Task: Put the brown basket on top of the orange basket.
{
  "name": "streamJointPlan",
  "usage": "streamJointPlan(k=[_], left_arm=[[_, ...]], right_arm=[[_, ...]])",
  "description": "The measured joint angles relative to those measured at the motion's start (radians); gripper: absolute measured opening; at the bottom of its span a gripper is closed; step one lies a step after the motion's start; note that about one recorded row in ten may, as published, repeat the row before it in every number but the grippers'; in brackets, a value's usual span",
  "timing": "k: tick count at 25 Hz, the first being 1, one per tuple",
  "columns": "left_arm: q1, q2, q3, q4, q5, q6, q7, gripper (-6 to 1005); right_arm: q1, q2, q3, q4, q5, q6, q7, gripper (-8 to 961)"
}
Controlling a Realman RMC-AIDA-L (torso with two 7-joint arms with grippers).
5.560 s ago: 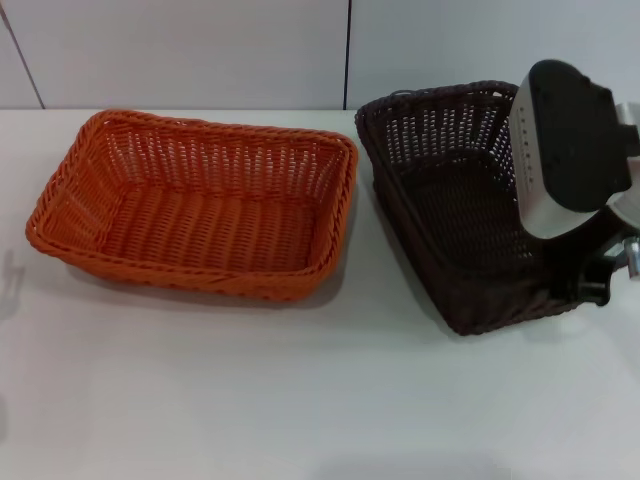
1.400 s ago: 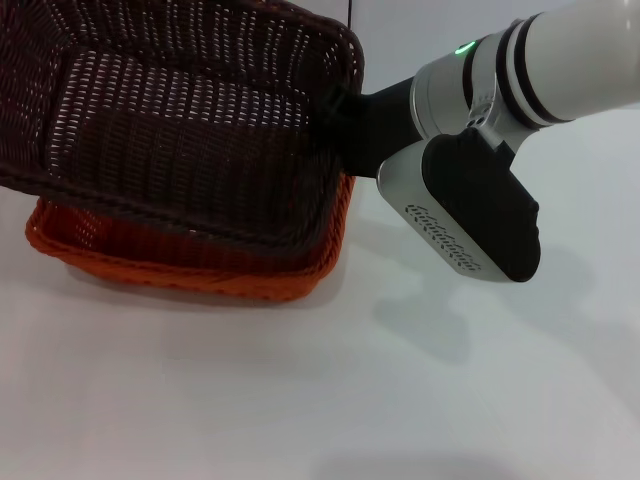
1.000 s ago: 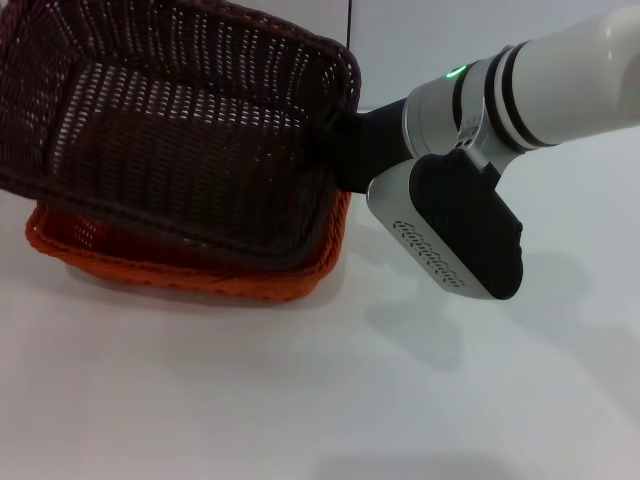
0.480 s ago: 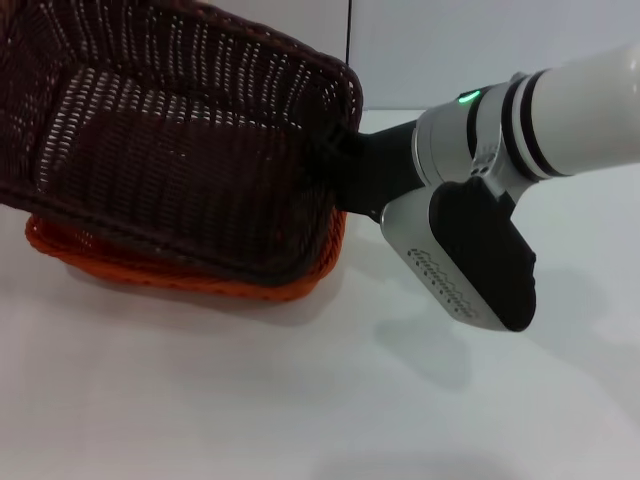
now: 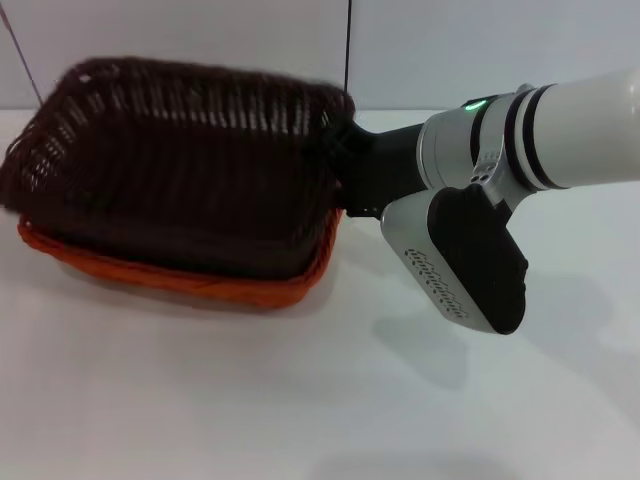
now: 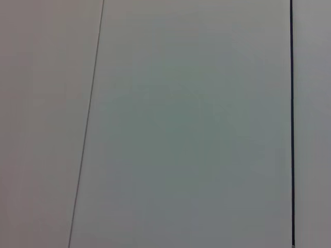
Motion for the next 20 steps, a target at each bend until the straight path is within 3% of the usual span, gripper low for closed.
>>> streamJointPlan(k=[9,20], left_arm=[[-0.006,-0.001,-0.004,-0.001,0.000,-0.011,0.000,763],[-0.017,0.001,-0.010,0.002,-0.002,-0.015,0.000,763]], right_arm=[[-0.044,-0.002,-0.009,-0.050,-0.005,-0.001,0.000,577],[-0.171,-0.003,-0.008,-0.200,-0.022,-0.039,-0.002,573]])
